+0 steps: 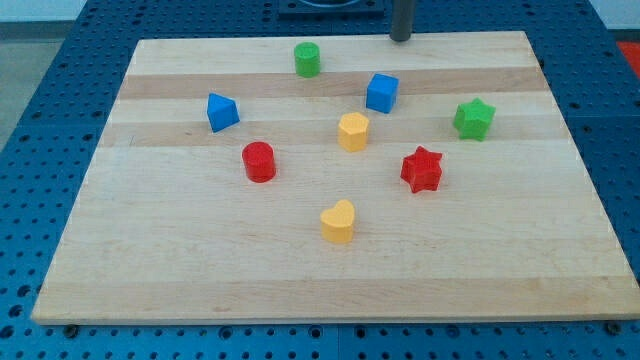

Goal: Point your arm at the top center of the board

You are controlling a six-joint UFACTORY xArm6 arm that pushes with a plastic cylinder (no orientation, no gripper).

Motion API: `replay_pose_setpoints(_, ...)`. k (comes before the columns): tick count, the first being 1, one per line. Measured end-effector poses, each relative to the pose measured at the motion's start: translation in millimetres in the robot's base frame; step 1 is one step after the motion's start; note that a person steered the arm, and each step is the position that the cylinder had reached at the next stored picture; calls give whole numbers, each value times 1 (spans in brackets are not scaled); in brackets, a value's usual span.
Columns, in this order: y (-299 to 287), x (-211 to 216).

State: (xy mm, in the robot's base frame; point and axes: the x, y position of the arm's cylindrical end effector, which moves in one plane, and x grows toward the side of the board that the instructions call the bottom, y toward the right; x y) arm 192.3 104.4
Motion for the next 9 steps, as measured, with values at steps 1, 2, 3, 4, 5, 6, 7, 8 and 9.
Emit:
replay_pose_setpoints(1, -5, 0)
replay_pose_setpoints(2, -16, 0)
replay_pose_setpoints(3, -19, 0)
replay_pose_setpoints(4, -35, 0)
replay_pose_setpoints(5, -37, 0)
replay_pose_setpoints(6, -37, 0)
replay_pose_setpoints(7, -46, 2)
replay_pose_setpoints(8, -52, 0)
replay_pose_setpoints(9, -53, 1)
